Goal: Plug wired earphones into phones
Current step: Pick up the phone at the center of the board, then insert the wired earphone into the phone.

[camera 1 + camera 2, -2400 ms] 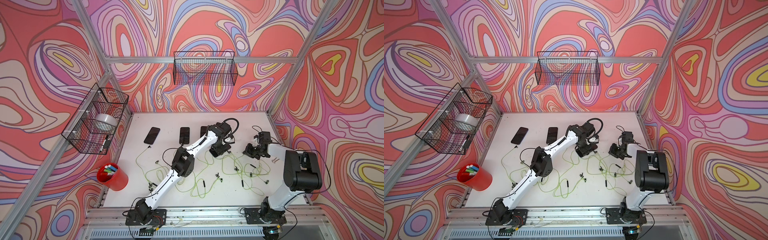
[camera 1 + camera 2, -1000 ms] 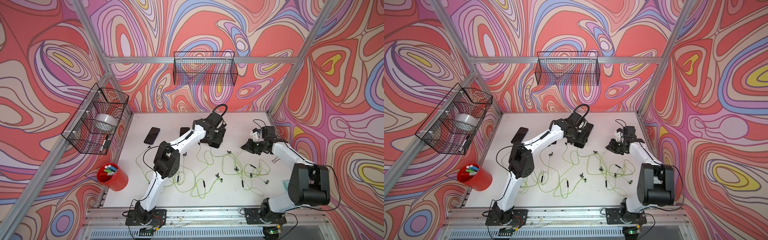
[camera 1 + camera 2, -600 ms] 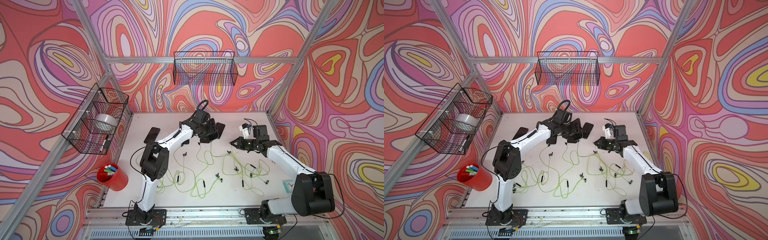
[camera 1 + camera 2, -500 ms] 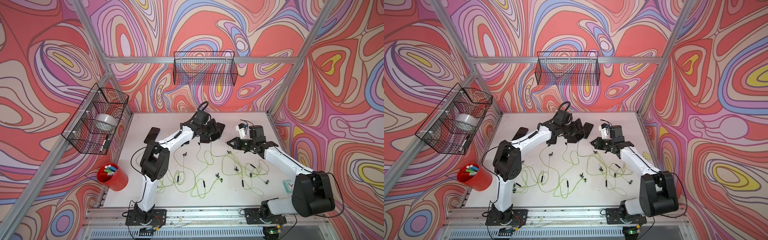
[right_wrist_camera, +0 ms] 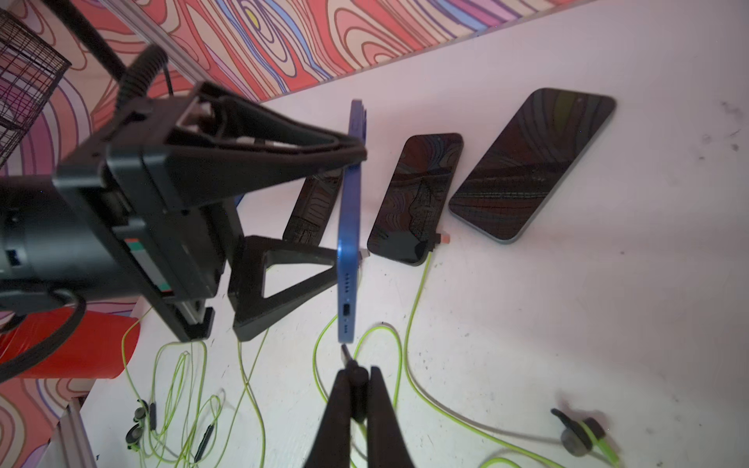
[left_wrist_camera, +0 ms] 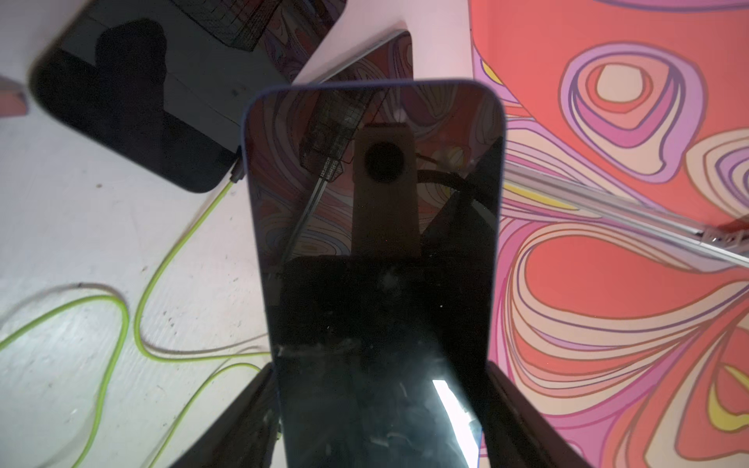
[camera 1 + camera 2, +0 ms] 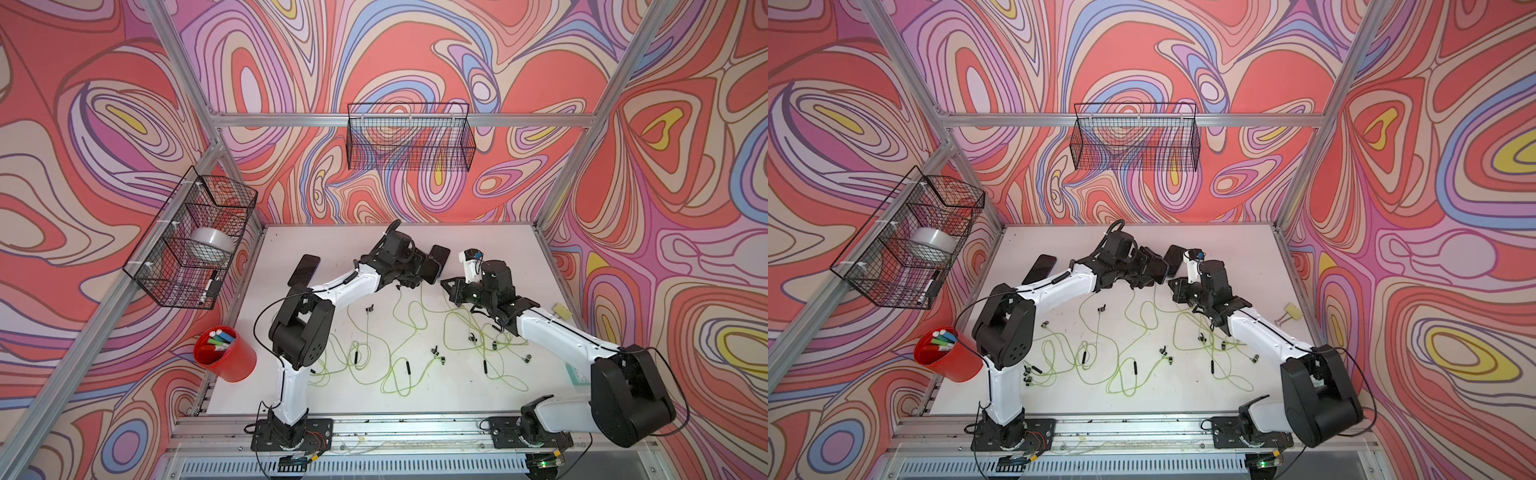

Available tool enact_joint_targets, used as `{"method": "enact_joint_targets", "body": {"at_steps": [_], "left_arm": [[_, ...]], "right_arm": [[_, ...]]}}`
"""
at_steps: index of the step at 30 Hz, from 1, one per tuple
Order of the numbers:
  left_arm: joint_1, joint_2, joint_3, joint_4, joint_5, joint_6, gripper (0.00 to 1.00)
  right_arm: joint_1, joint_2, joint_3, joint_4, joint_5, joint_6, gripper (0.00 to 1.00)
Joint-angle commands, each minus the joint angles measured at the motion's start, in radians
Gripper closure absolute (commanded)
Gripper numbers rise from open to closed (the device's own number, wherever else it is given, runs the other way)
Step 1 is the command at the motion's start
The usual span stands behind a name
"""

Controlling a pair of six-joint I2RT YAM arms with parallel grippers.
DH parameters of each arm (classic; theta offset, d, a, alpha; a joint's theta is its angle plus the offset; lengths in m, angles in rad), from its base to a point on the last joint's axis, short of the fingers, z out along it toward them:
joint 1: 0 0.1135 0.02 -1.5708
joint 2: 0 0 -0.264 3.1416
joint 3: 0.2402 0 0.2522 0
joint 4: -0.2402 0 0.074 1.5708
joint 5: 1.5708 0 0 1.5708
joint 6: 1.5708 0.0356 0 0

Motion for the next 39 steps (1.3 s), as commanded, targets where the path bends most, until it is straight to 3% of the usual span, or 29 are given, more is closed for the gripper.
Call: {"method": "enact_joint_targets", "body": {"at_steps": [1,12,39], "left_arm": [[0.008,-0.056,-0.042,0.146,-0.006,-0.179,1.00],[0.006,-0.057,-0.091,0.236,0.018,-0.269,1.00],[-0.001,-0.065,-0.125,0.285,0.020,-0.278,1.00]], "right_arm": [[0.005,-0.039,-0.016,0.061,0.081,-0.017,1.00],[0.032,0.004,0.020,0.073,0.080,-0.040,1.00],[0.041,0.070,0.065,0.083,0.107,-0.043,1.00]]}}
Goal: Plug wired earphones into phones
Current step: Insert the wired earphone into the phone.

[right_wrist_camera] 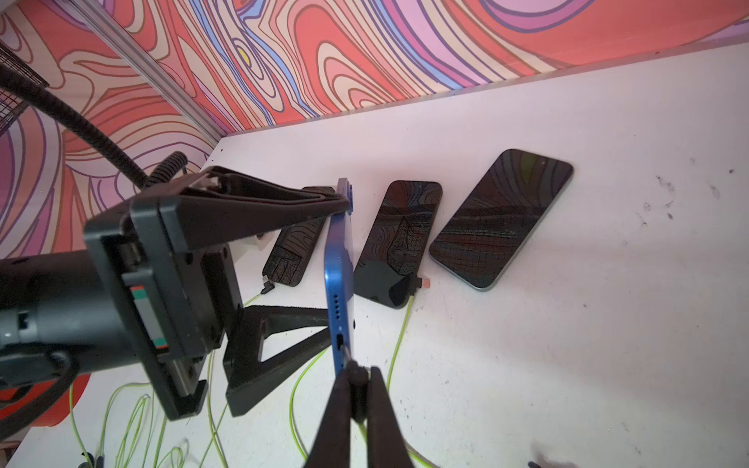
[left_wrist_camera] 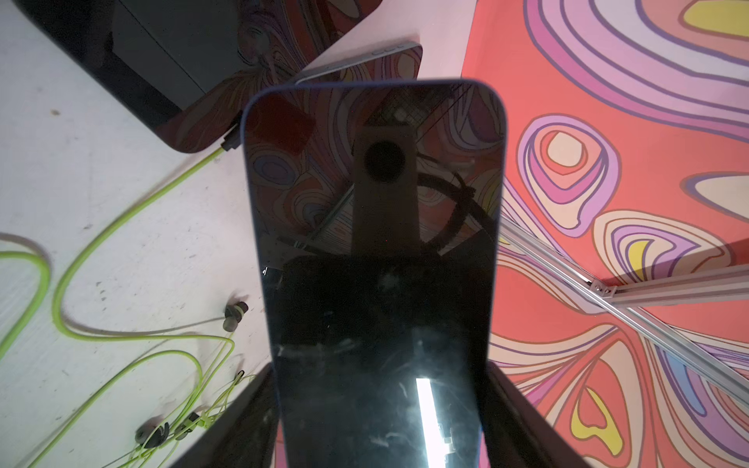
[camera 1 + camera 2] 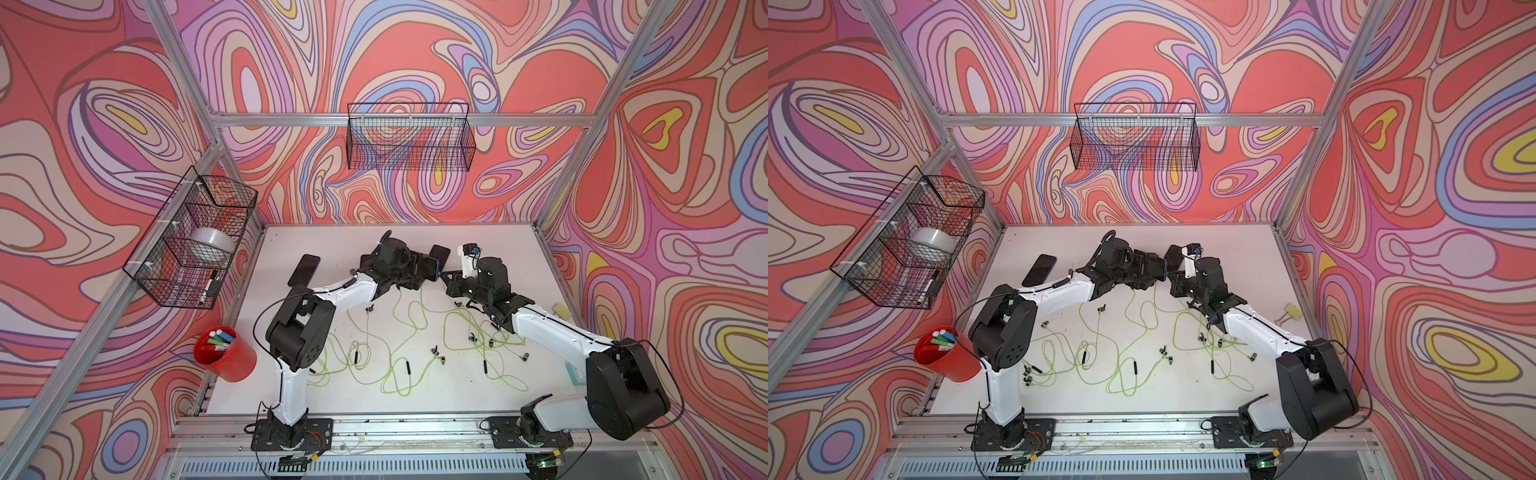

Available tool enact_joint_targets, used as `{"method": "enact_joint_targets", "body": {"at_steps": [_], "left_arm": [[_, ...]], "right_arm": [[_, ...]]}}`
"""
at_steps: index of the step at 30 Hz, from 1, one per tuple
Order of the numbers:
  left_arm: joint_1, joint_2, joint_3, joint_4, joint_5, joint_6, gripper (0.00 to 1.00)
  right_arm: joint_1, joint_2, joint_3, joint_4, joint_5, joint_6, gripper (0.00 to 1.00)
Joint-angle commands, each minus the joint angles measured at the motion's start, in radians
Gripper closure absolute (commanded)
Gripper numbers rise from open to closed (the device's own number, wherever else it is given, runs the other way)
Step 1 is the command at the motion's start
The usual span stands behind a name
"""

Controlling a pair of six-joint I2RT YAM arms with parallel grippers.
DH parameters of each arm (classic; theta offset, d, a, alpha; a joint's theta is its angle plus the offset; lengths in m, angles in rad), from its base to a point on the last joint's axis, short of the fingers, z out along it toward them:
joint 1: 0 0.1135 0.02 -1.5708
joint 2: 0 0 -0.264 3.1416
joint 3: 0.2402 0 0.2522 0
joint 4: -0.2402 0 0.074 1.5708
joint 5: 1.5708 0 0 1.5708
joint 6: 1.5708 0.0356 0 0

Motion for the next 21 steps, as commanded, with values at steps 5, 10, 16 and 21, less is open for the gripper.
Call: {"method": "enact_joint_targets", "body": {"at_steps": [5,10,16,21], "left_arm": [[-0.008,-0.052,-0.013,0.071,0.016,-0.022,1.00],[-0.015,-0.047,-0.016,0.085,0.018,-0.033,1.00],[-0.019,-0.046,-0.007,0.069,0.012,-0.034,1.00],[-0.021,-0.056,-0.003,0.053,0.008,-0.032,1.00]], "right_arm": [[0.009,0.019,0.026,0.031,0.016,-0.001,1.00],[0.009,0.022,0.029,0.030,0.016,-0.002,1.00],[0.011,0.035,0.036,0.030,0.015,0.000,1.00],[0.018,0.050,0.050,-0.013,0.049,-0.009,1.00]]}}
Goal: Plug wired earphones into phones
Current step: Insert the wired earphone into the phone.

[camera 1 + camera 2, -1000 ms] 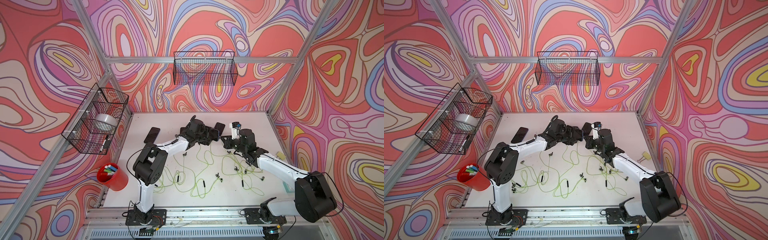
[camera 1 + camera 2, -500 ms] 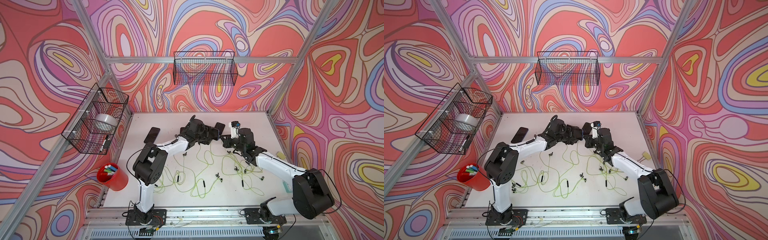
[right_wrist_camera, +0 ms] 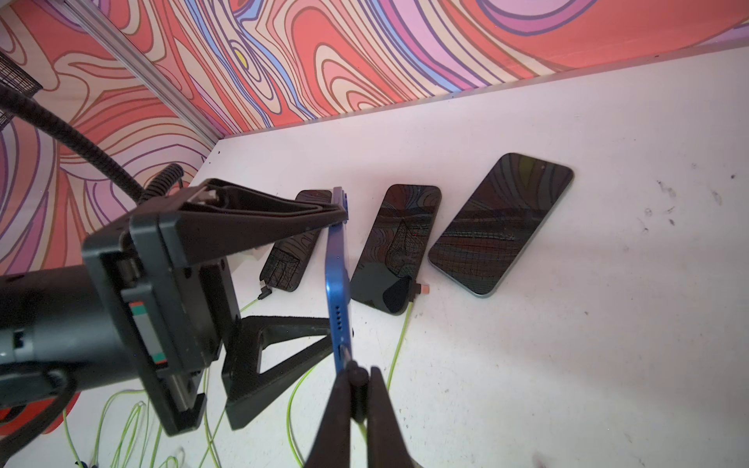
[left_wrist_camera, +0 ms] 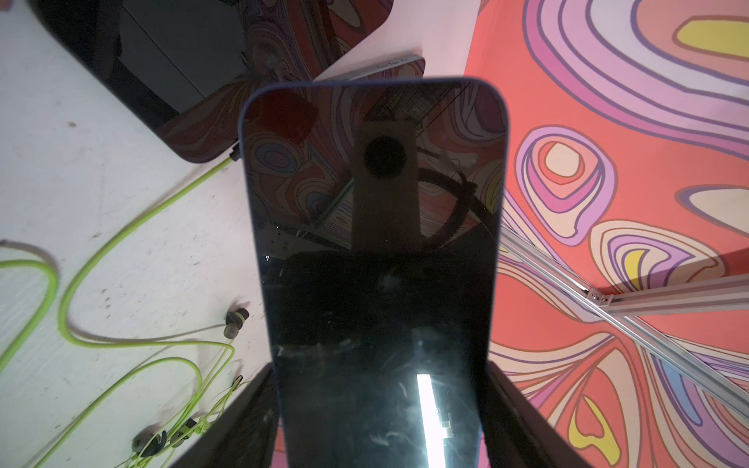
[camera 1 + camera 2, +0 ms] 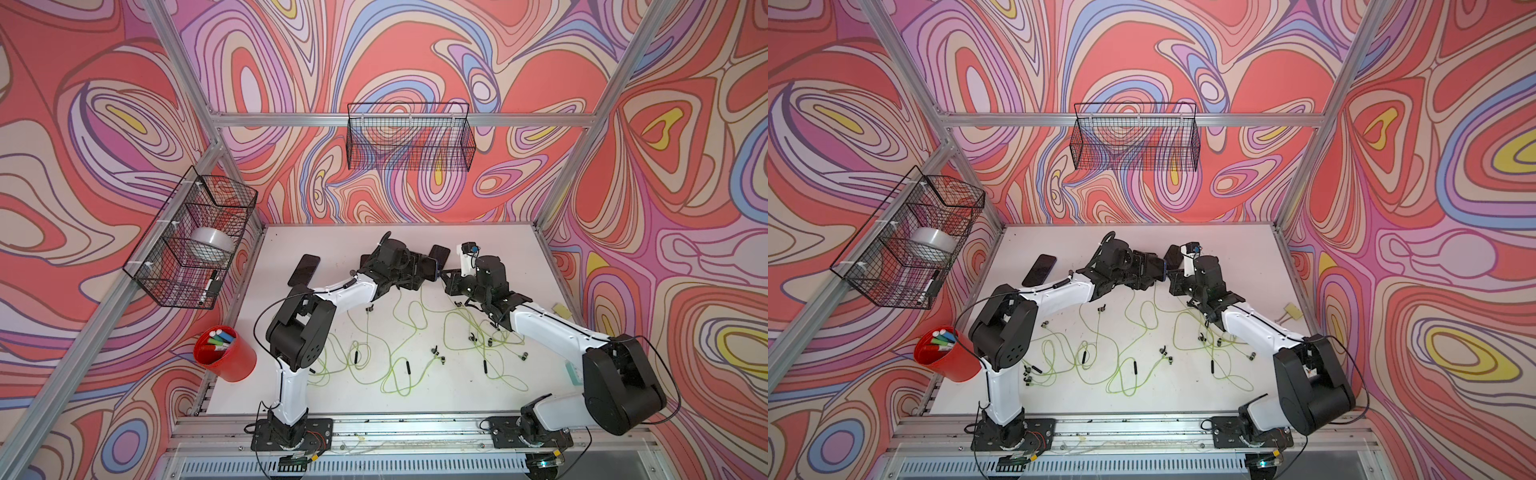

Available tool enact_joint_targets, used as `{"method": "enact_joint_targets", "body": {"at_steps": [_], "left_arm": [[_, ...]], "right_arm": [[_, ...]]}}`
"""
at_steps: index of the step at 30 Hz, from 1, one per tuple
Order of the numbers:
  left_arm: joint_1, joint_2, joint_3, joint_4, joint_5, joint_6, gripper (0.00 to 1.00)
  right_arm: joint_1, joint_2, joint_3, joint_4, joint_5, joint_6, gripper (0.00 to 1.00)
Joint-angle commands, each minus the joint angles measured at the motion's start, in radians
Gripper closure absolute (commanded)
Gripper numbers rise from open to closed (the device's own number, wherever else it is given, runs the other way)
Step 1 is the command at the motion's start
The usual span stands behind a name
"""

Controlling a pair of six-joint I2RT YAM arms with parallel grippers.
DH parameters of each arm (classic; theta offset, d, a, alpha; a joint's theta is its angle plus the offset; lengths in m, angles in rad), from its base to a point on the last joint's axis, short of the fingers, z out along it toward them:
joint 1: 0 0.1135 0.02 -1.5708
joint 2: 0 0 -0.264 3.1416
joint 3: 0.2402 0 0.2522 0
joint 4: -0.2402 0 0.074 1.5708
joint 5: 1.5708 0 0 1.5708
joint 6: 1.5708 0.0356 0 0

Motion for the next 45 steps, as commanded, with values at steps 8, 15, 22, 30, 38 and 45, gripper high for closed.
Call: {"method": "enact_joint_targets", "body": {"at_steps": [8,15,22,30,38,45], "left_arm": [[-0.035,-0.067,0.022,0.001,0.017,-0.012,1.00],[-0.048,-0.063,0.038,-0.017,0.015,-0.009,1.00],[-0.049,-0.058,0.053,-0.028,0.027,0.003,1.00],[-0.049,-0.059,0.051,-0.026,0.031,0.006,1.00],[-0.053,-0.054,0.051,-0.020,0.028,0.007,1.00],[-0.059,-0.053,0.038,0.003,0.023,-0.004,1.00]], "right_arm": [[0.032,0.049,0.052,-0.041,0.073,-0.022,1.00],[0.056,0.082,0.090,-0.081,0.094,-0.058,1.00],[0.069,0.101,0.115,-0.120,0.088,-0.095,1.00],[0.076,0.106,0.135,-0.159,0.075,-0.129,1.00],[0.076,0.119,0.157,-0.166,0.036,-0.062,1.00],[0.077,0.126,0.170,-0.173,0.102,0.032,1.00]]}}
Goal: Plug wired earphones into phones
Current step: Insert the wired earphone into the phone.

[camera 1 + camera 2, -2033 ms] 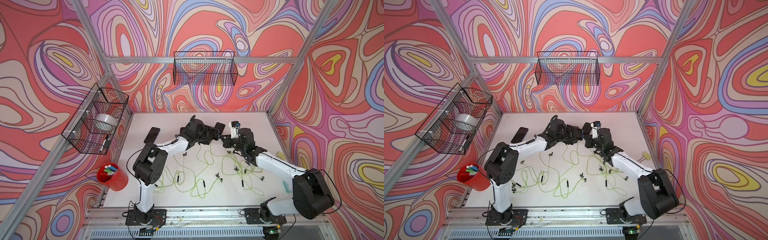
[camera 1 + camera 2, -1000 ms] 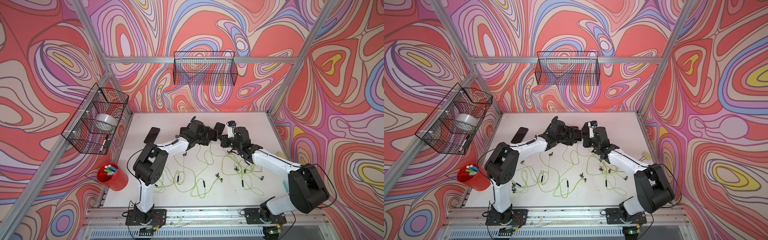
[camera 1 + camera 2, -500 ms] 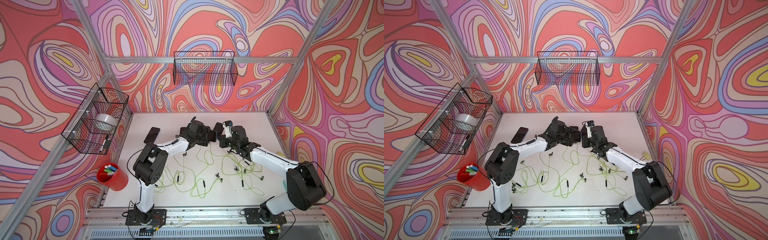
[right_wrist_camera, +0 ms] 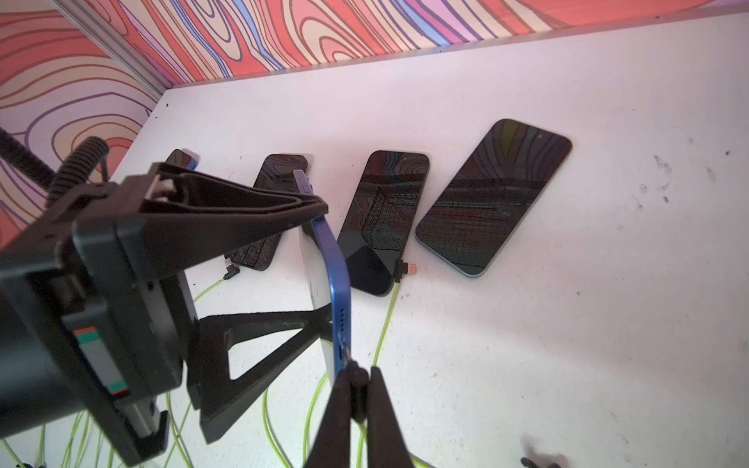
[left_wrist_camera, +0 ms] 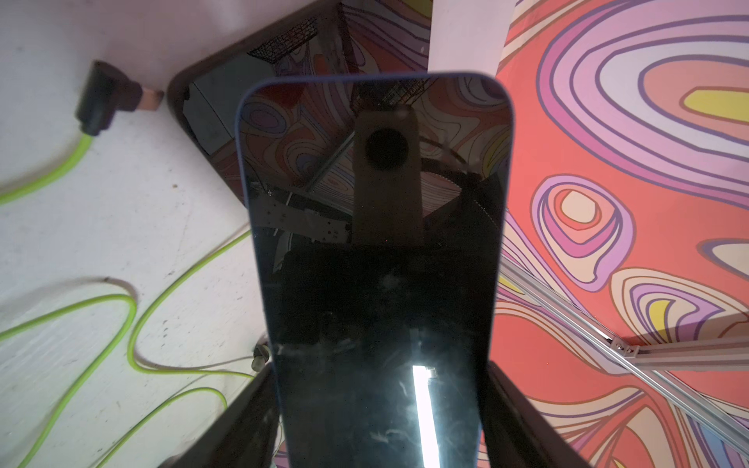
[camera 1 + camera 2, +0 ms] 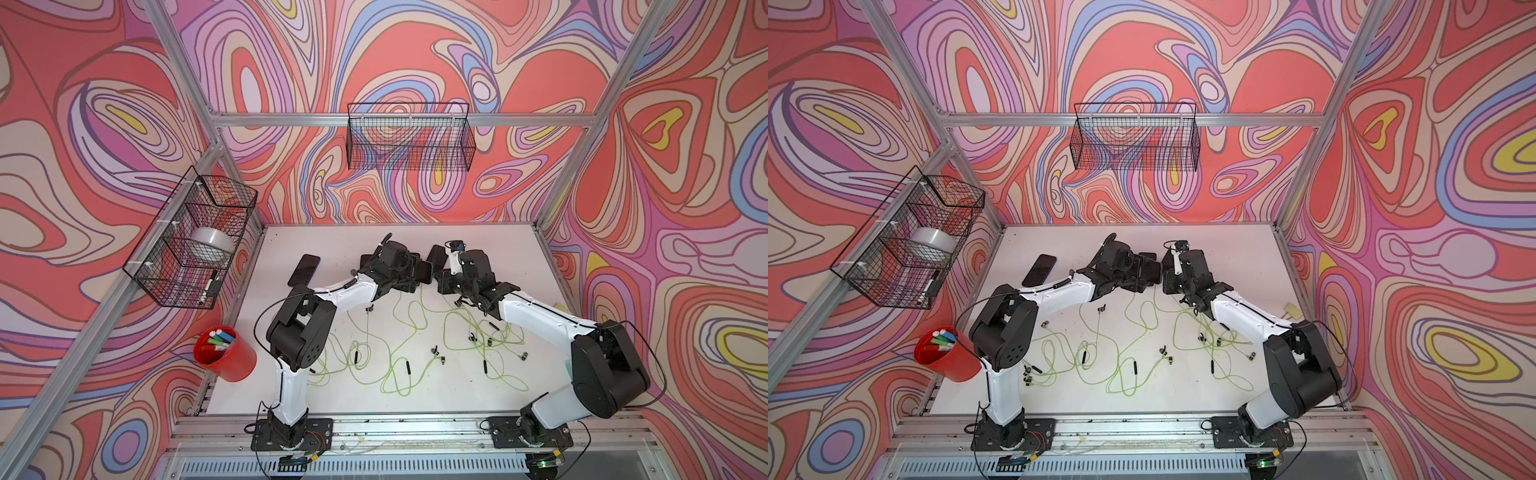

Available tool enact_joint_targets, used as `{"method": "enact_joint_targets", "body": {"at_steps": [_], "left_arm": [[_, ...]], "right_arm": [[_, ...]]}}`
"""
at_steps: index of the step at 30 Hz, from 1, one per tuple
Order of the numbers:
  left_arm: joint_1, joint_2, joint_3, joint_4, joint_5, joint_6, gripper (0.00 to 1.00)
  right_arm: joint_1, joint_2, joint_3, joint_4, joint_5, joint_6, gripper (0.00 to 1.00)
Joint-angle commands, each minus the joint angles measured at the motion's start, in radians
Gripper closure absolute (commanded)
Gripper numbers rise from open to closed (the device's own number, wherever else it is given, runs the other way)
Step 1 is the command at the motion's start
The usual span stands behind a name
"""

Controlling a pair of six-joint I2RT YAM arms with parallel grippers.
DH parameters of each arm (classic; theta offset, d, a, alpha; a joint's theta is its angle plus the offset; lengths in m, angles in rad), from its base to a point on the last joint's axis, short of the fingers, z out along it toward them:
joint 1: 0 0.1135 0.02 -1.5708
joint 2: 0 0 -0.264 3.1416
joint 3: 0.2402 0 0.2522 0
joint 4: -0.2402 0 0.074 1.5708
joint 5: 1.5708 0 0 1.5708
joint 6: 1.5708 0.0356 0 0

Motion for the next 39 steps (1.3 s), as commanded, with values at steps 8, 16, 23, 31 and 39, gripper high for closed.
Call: {"method": "enact_joint_targets", "body": {"at_steps": [8,16,23,31,39], "left_arm": [[-0.054,-0.053,0.022,0.110,0.118,-0.013,1.00],[-0.057,-0.045,0.037,0.117,0.135,-0.013,1.00],[-0.074,-0.043,0.026,0.130,0.155,-0.028,1.00],[-0.076,-0.043,0.014,0.132,0.160,-0.023,1.00],[-0.076,-0.038,0.009,0.151,0.160,-0.040,1.00]], "right_arm": [[0.020,0.027,0.032,0.034,0.005,0.039,1.00],[0.020,0.048,0.071,-0.027,-0.044,-0.003,1.00],[0.019,0.069,0.103,-0.011,-0.040,-0.038,1.00],[0.019,0.088,0.166,-0.060,-0.041,-0.108,1.00],[0.019,0.121,0.246,-0.171,-0.092,-0.153,1.00]]}}
